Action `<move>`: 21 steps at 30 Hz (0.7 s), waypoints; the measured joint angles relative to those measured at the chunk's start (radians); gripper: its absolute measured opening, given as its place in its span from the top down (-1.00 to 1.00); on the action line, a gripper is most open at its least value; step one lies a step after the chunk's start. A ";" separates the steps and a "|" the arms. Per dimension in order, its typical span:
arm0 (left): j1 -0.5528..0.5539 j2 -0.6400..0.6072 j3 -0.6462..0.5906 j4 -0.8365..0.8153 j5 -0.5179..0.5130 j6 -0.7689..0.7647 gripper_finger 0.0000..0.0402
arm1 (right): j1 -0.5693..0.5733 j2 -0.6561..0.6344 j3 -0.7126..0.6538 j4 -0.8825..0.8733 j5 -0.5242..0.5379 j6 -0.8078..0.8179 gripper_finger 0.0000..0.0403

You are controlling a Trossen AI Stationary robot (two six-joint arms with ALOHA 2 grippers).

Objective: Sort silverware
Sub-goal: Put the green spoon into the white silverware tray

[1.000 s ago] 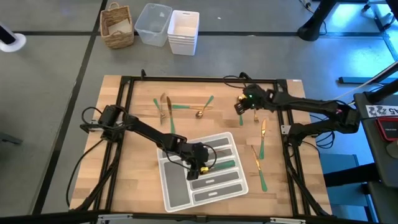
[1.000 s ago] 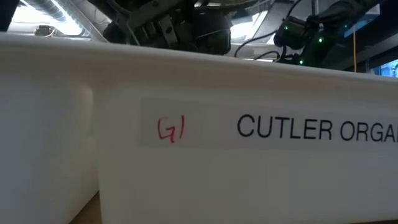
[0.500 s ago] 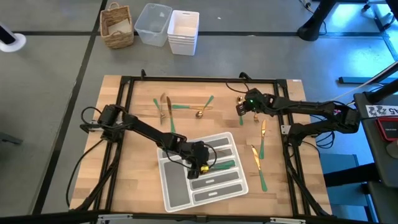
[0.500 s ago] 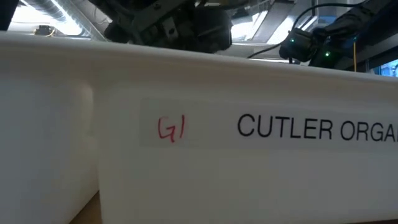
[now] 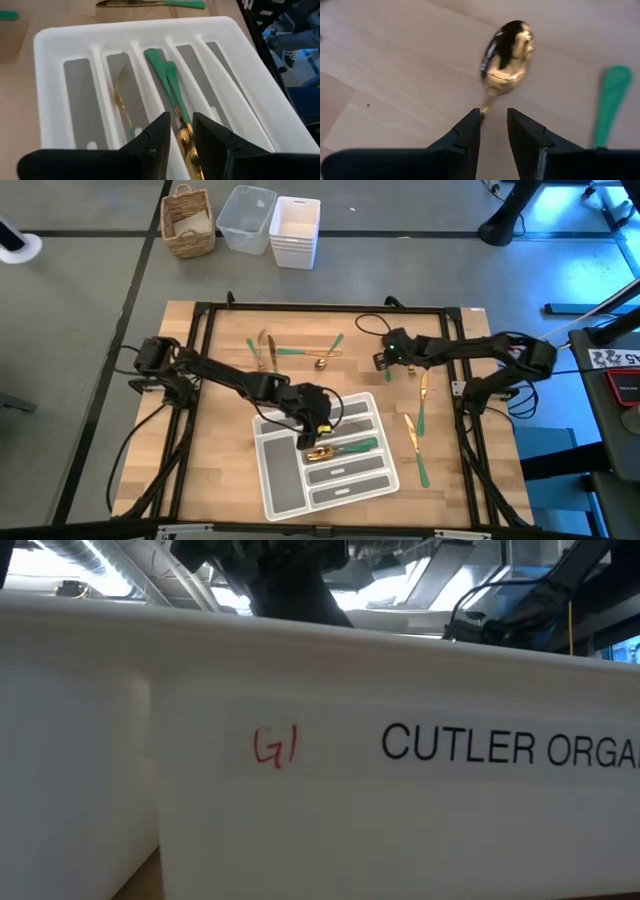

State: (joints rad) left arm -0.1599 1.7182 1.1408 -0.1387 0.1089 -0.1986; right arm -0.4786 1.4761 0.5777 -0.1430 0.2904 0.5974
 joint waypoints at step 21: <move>0.019 -0.027 0.000 -0.112 0.000 0.014 0.63 | 0.000 0.119 0.028 0.035 -0.002 -0.053 0.91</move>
State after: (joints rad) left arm -0.1410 1.6914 1.1412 -0.2509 0.1085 -0.1842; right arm -0.4789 1.5954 0.6062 -0.1078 0.2887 0.5446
